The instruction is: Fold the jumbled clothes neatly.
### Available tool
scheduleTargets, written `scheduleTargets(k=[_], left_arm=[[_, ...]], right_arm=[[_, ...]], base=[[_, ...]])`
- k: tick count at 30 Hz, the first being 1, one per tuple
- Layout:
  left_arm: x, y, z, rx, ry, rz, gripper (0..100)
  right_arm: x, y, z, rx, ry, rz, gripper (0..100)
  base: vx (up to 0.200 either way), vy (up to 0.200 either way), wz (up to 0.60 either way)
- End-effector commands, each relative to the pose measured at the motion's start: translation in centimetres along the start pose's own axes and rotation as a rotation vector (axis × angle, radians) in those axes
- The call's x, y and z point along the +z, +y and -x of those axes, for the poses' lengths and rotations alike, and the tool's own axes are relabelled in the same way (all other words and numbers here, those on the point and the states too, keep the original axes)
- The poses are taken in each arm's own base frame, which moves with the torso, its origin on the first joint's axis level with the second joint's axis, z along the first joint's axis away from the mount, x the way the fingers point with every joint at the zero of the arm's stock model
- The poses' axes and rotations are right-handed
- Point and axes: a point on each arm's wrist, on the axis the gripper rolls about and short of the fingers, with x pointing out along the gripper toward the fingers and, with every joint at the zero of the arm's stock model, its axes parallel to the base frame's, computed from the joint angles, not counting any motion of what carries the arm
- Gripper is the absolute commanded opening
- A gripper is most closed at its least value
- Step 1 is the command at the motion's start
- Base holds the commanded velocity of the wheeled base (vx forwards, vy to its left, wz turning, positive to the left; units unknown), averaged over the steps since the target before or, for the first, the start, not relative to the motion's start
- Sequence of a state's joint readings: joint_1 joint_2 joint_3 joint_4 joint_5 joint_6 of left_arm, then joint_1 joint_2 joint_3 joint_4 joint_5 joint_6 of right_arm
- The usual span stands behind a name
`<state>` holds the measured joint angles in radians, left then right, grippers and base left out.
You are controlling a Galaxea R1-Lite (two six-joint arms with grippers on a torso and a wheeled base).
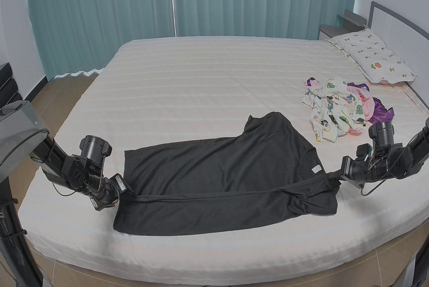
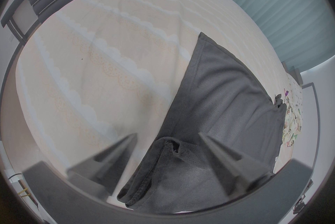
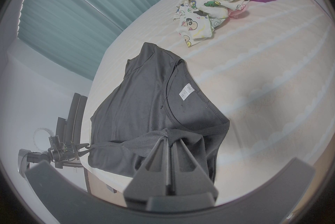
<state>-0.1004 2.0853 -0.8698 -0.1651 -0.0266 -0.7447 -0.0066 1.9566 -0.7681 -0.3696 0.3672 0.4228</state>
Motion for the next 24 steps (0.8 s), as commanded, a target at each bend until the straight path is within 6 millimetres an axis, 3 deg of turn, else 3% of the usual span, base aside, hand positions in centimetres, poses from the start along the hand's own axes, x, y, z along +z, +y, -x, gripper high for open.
scheduleTargets(k=[1,7,12,24], left_arm=[[0.1,0.0,0.1,-0.003,-0.003,0.006,100],[0.7,0.5,1.4,-0.024,-0.026,0.075,100],[1.0,1.7,2.8,-0.038,-0.029,0.108,100],[-1.2,3.3,3.8,-0.088,0.053,0.154,100]], right_arm=[[-0.1,0.0,0.1,0.0,0.003,-0.017,0],[0.0,0.6,1.2,0.017,-0.013,-0.094,0],[-1.0,0.5,2.4,0.013,-0.005,-0.117,0],[-3.9,0.0,3.9,0.007,0.103,-0.164,0]], base=[[0.0,0.0,0.0],[0.0,0.0,0.0],[0.0,0.0,0.0],[0.0,0.0,0.0]])
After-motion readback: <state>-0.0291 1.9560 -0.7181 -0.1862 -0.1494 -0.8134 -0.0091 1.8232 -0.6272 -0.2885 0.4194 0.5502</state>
